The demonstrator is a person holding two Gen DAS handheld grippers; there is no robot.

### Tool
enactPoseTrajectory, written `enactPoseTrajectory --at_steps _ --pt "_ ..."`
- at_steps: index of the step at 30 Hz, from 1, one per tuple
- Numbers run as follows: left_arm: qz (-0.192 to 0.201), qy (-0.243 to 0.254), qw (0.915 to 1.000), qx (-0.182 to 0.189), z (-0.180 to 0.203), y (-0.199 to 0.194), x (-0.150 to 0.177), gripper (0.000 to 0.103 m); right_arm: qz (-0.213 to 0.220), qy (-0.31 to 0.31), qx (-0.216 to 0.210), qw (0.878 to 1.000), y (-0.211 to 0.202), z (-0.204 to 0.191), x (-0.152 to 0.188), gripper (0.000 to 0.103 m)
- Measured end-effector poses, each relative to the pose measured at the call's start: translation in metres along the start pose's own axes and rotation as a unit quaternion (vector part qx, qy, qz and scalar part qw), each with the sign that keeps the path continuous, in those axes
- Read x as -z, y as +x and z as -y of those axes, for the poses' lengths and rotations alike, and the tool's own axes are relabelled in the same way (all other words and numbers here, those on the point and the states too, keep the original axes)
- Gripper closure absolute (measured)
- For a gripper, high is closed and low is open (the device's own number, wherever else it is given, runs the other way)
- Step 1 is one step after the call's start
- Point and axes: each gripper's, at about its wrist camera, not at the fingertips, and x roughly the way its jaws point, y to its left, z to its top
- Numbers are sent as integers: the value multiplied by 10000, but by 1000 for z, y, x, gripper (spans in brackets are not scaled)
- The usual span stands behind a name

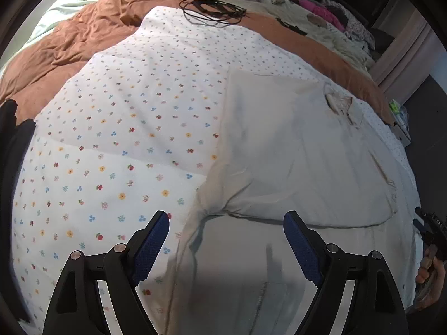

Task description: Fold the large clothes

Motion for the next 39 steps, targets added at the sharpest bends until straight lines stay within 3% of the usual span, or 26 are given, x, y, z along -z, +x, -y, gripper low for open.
enactPoseTrajectory --at_steps 9,18,29,39 --pt "73 394 9989 256 65 1 3 18 486 595 234 9968 -65 92 -13 37" --pt "12 1001 9947 248 139 18 9 18 832 1200 293 9888 -97 185 -22 37" --pt "-199 1918 9812 36 225 56 18 18 1016 1920 187 9759 -77 271 -40 37" --pt "-525 2033 9773 -297 242 109 14 18 1145 2414 116 9636 -41 326 -62 37"
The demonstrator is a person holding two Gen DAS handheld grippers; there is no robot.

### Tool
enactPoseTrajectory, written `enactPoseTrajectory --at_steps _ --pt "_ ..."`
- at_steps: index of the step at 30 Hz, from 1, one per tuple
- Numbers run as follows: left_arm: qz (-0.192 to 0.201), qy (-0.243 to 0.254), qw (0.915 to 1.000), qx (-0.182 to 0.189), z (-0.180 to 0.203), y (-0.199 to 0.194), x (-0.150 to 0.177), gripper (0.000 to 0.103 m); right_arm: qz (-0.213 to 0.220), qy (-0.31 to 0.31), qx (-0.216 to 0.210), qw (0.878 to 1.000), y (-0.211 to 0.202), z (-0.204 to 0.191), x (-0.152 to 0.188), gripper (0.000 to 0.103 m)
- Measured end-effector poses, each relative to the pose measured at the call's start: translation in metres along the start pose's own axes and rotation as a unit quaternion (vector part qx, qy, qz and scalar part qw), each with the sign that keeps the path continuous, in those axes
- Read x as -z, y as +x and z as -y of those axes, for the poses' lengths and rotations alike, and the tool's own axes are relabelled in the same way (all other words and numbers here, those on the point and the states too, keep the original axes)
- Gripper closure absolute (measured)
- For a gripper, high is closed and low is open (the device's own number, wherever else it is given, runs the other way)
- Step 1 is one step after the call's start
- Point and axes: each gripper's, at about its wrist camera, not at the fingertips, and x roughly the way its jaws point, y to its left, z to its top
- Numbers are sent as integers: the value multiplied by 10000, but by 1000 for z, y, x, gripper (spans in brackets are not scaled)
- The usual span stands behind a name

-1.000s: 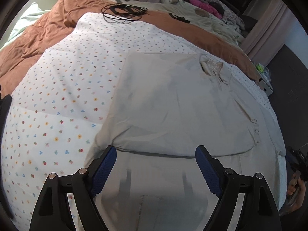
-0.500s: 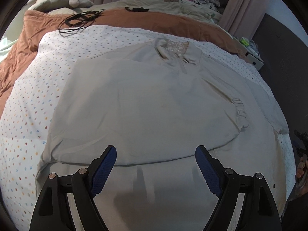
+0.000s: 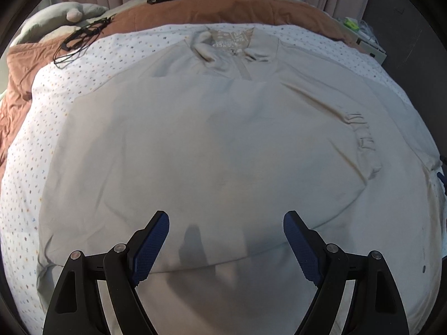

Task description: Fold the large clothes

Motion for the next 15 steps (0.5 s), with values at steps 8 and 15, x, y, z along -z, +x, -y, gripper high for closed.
enactPoseTrajectory --at_steps 8,15 --pt "-226 -64 9997 -110 -8 23 3 18 203 560 106 9982 19 20 -22 90" --pt "-130 -141 9998 -45 -16 14 4 18 542 149 -182 9983 -10 -7 -33 96"
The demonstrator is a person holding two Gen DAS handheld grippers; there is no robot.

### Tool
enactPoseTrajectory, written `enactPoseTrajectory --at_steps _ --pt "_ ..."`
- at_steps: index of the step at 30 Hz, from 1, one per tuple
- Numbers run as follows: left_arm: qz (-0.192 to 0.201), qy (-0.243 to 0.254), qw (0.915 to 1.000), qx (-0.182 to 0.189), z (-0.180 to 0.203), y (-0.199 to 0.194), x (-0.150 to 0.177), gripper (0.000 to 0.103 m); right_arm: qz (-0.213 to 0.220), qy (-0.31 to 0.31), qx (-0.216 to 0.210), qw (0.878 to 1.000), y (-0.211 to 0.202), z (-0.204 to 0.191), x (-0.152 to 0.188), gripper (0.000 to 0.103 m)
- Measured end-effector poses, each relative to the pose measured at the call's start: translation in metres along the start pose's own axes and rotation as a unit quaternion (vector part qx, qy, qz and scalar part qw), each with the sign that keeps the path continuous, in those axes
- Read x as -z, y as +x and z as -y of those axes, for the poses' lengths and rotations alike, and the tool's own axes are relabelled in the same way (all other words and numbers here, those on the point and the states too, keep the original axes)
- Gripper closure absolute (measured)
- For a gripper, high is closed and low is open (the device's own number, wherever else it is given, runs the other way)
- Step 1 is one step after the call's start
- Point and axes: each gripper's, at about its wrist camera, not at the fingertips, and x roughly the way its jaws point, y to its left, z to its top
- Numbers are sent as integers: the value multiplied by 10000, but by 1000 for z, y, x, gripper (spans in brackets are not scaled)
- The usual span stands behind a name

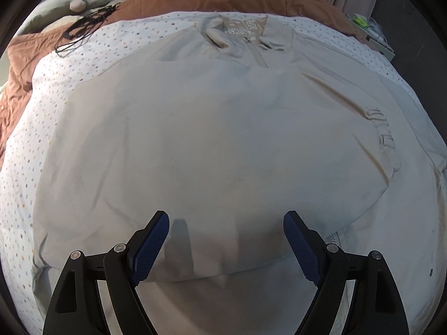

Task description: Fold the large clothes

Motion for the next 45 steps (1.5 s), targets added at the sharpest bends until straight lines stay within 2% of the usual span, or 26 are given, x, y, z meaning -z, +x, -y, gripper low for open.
enactPoseTrajectory --at_steps 10,19,26,35,40,45 --pt "279 -298 9989 215 -28 -39 7 18 350 -996 -345 9938 -62 -98 -15 97" --pt "556 -753 9948 412 -74 -77 26 18 355 -2025 -661 9764 -102 -197 14 97" --pt "708 -1117 9900 497 -110 -101 46 18 127 -2506 -869 9641 -111 -251 62 97" --pt "810 -1361 9860 514 -141 -120 72 18 -491 -2969 -1230 9457 -96 -297 138 97" --pt "814 -1471 9845 495 -153 -123 83 18 -967 -3353 -1457 9257 -78 -323 187 97" --pt "762 -1547 9837 505 -161 -118 90 18 -1588 -3715 -1372 9044 -45 -333 244 97"
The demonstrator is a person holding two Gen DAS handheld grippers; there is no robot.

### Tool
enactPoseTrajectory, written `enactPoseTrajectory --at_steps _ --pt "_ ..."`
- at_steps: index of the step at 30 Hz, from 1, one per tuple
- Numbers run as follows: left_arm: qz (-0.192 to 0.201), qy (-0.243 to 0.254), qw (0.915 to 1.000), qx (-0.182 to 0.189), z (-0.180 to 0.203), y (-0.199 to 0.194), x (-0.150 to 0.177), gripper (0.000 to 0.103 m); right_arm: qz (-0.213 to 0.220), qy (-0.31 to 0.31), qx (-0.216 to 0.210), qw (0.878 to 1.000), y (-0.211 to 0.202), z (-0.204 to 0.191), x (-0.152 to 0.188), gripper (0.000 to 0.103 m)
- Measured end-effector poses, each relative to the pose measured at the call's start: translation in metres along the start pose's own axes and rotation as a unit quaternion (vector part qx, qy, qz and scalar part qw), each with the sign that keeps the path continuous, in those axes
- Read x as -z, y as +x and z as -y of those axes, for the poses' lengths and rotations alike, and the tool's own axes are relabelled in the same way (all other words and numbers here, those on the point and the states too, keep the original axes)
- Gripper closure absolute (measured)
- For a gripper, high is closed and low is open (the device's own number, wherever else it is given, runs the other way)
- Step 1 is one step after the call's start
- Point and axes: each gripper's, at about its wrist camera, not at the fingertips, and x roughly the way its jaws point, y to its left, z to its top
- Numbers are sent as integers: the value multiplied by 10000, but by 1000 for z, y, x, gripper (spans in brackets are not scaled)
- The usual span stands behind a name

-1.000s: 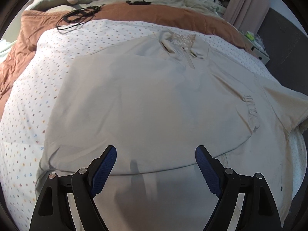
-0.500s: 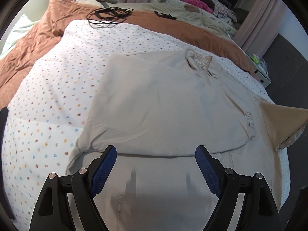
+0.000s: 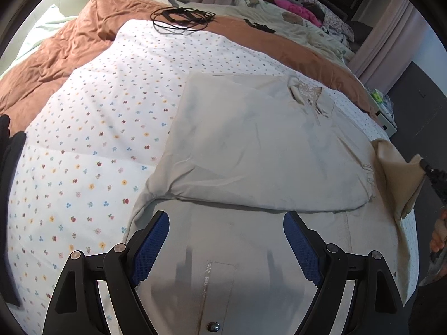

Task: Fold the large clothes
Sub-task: 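Fold the side edge and sleeve over the jacket body with the right tool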

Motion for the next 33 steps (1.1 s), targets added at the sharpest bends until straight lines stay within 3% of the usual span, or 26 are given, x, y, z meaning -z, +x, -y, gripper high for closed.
enactPoseTrajectory --at_steps 3,5,7,12,19,28,33 --pt "-55 -10 10000 -21 -4 3 3 18 -558 -7 97 9984 35 -8 19 87" --pt "-66 -11 10000 -23 -5 4 3 18 -888 178 -160 9958 52 -6 35 40" --pt "-68 -7 10000 -22 -5 5 3 18 -914 184 -124 9956 54 -4 48 27" --pt "-87 44 9999 23 5 13 2 18 -735 483 -253 9958 24 22 59 27" --pt "-225 218 9993 226 45 42 3 18 -212 1545 371 9871 -30 109 59 26" --pt "-303 525 9981 118 63 54 2 18 -498 2532 734 9633 -5 173 80 26" --pt "-238 393 9987 -206 37 39 -1 18 -347 2404 808 9667 13 174 78 28"
